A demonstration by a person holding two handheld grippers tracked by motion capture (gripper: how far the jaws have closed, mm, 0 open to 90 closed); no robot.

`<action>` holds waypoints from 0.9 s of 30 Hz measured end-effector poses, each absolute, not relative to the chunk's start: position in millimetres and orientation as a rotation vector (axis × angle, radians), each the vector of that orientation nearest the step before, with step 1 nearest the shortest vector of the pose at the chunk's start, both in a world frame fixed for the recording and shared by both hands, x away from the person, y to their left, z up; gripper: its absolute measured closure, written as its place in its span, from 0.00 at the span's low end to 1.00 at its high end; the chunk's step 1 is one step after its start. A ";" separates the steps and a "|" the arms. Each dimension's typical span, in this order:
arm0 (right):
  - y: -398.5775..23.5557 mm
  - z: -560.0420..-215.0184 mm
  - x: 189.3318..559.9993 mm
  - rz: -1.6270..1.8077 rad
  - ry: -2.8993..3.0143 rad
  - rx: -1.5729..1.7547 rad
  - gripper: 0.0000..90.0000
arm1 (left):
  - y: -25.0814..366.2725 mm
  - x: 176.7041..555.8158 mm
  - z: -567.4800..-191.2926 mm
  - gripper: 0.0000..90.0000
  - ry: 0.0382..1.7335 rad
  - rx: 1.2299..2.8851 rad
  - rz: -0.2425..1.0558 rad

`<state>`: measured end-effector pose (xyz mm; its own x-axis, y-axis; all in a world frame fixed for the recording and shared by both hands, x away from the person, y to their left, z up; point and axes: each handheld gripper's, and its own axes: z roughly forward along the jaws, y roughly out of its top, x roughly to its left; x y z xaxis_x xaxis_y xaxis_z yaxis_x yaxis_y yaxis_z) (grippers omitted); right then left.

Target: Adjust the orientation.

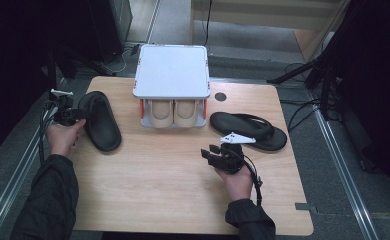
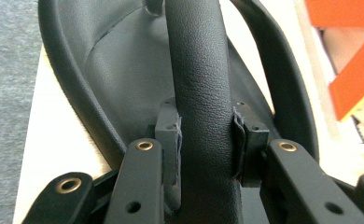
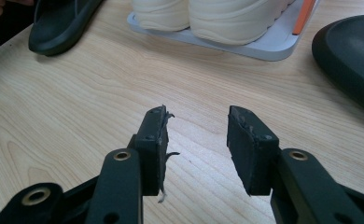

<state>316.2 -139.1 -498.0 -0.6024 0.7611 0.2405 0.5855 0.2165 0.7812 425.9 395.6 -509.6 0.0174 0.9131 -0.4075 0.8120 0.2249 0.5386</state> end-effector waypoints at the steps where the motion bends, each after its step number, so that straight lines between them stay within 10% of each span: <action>1: -139.2 -498.0 316.3 1.332 2.291 1.288 0.65 | 394.5 425.6 -507.9 0.76 1.800 1.597 0.190; 27: -134.9 -491.5 326.4 1.364 2.303 1.265 0.65 | 372.7 398.9 -475.2 0.76 1.706 1.604 0.185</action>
